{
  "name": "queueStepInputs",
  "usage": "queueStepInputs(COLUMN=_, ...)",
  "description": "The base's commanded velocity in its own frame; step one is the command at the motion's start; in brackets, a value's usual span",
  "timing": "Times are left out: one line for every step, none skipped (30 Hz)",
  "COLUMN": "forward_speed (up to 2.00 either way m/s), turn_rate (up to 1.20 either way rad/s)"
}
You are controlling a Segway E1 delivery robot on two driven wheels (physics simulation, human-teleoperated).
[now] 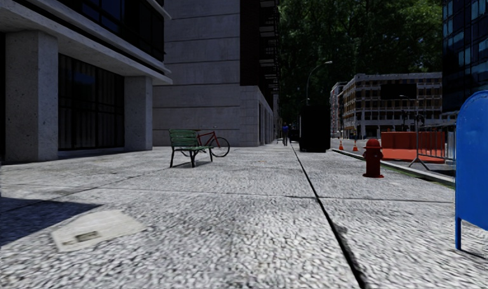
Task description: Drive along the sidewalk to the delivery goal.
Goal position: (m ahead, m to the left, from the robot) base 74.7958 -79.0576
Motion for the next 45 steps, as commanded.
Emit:
queueStepInputs(forward_speed=1.24, turn_rate=-0.59)
queueStepInputs(forward_speed=1.24, turn_rate=-0.12)
queueStepInputs(forward_speed=1.24, turn_rate=-0.05)
queueStepInputs(forward_speed=1.24, turn_rate=-0.02)
queueStepInputs(forward_speed=1.24, turn_rate=0.00)
queueStepInputs(forward_speed=1.24, turn_rate=0.00)
queueStepInputs(forward_speed=1.24, turn_rate=0.00)
queueStepInputs(forward_speed=1.24, turn_rate=0.00)
queueStepInputs(forward_speed=1.24, turn_rate=0.00)
queueStepInputs(forward_speed=1.24, turn_rate=0.00)
queueStepInputs(forward_speed=1.24, turn_rate=0.00)
queueStepInputs(forward_speed=1.24, turn_rate=0.00)
queueStepInputs(forward_speed=1.24, turn_rate=0.00)
queueStepInputs(forward_speed=1.24, turn_rate=0.00)
queueStepInputs(forward_speed=1.24, turn_rate=-0.13)
queueStepInputs(forward_speed=1.24, turn_rate=-0.58)
queueStepInputs(forward_speed=1.24, turn_rate=-1.03)
queueStepInputs(forward_speed=1.24, turn_rate=-1.20)
queueStepInputs(forward_speed=1.24, turn_rate=-1.20)
queueStepInputs(forward_speed=1.24, turn_rate=-1.20)
queueStepInputs(forward_speed=1.24, turn_rate=-1.20)
queueStepInputs(forward_speed=1.24, turn_rate=-1.20)
queueStepInputs(forward_speed=1.24, turn_rate=-0.70)
queueStepInputs(forward_speed=1.24, turn_rate=-0.03)
queueStepInputs(forward_speed=1.24, turn_rate=-0.03)
queueStepInputs(forward_speed=1.24, turn_rate=-0.01)
queueStepInputs(forward_speed=1.24, turn_rate=0.00)
queueStepInputs(forward_speed=1.24, turn_rate=0.00)
queueStepInputs(forward_speed=1.24, turn_rate=0.00)
queueStepInputs(forward_speed=1.24, turn_rate=0.00)
queueStepInputs(forward_speed=1.24, turn_rate=0.00)
queueStepInputs(forward_speed=1.24, turn_rate=0.00)
queueStepInputs(forward_speed=1.24, turn_rate=0.00)
queueStepInputs(forward_speed=1.24, turn_rate=0.00)
queueStepInputs(forward_speed=1.24, turn_rate=0.00)
queueStepInputs(forward_speed=1.24, turn_rate=0.00)
queueStepInputs(forward_speed=1.24, turn_rate=0.00)
queueStepInputs(forward_speed=1.24, turn_rate=0.00)
queueStepInputs(forward_speed=1.29, turn_rate=0.00)
queueStepInputs(forward_speed=1.38, turn_rate=0.00)
queueStepInputs(forward_speed=1.43, turn_rate=0.00)
queueStepInputs(forward_speed=1.44, turn_rate=0.00)
queueStepInputs(forward_speed=1.45, turn_rate=0.00)
queueStepInputs(forward_speed=1.45, turn_rate=0.00)
queueStepInputs(forward_speed=1.45, turn_rate=0.00)
